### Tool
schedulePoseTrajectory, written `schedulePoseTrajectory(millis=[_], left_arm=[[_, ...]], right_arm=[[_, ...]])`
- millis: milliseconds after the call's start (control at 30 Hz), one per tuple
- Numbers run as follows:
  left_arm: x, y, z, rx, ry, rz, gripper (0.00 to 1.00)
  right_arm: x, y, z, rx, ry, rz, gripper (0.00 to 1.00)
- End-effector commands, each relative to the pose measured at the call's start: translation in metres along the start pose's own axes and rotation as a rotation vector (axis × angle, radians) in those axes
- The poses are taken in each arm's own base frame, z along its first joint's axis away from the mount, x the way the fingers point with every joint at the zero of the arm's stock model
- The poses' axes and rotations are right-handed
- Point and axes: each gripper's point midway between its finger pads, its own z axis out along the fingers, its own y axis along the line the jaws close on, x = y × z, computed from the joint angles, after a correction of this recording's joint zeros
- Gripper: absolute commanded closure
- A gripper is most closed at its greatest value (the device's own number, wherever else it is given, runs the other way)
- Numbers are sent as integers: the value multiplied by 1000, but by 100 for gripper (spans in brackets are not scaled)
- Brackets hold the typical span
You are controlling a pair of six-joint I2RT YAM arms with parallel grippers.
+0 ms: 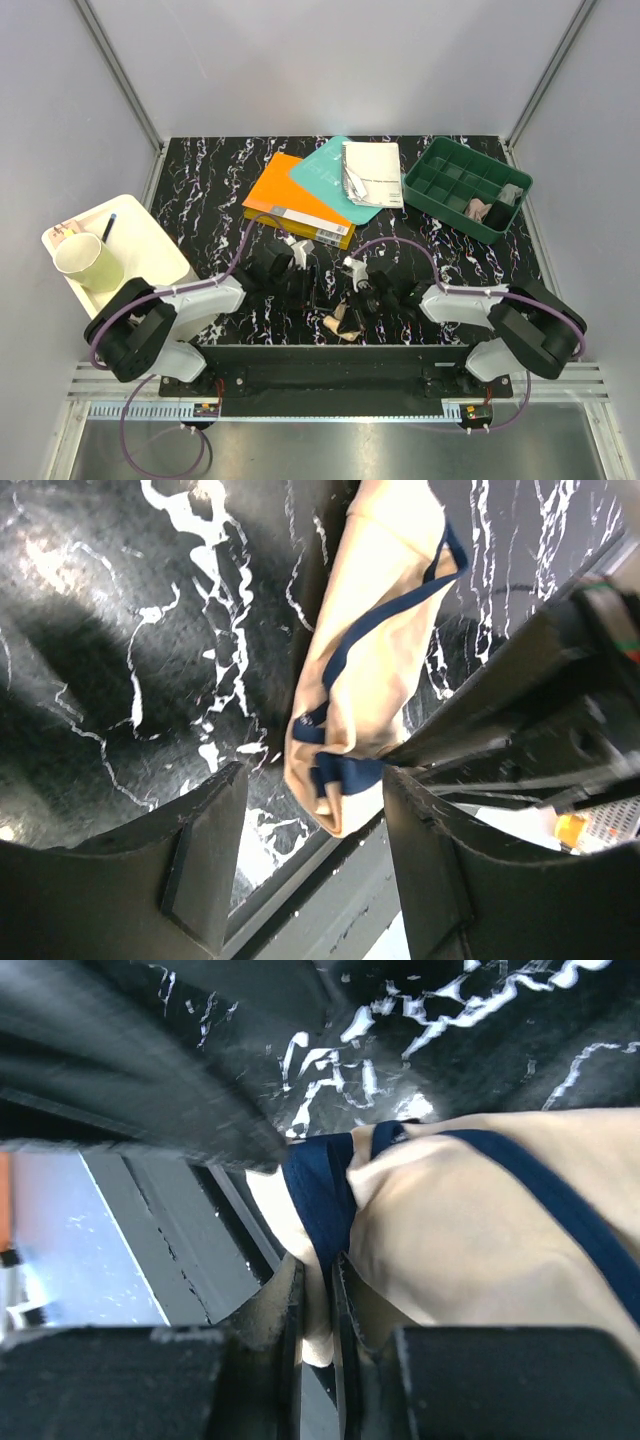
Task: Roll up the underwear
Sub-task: Roll the underwear to the corner of the board.
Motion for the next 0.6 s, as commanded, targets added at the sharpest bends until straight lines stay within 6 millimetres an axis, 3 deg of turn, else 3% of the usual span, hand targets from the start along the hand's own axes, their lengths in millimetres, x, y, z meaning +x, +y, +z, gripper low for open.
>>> schedulePoseTrajectory(millis=[0,333,567], left_arm=[[-16,-11,-2,34,-106,40,41],[4,-25,8,89,-49,100,44],[9,-21,13,98,-42,122,49]], right_arm=[[-2,4,0,-94,27,76,92],[4,-26,7,-103,68,254,95],[7,-37,10,-118,90,332,95]])
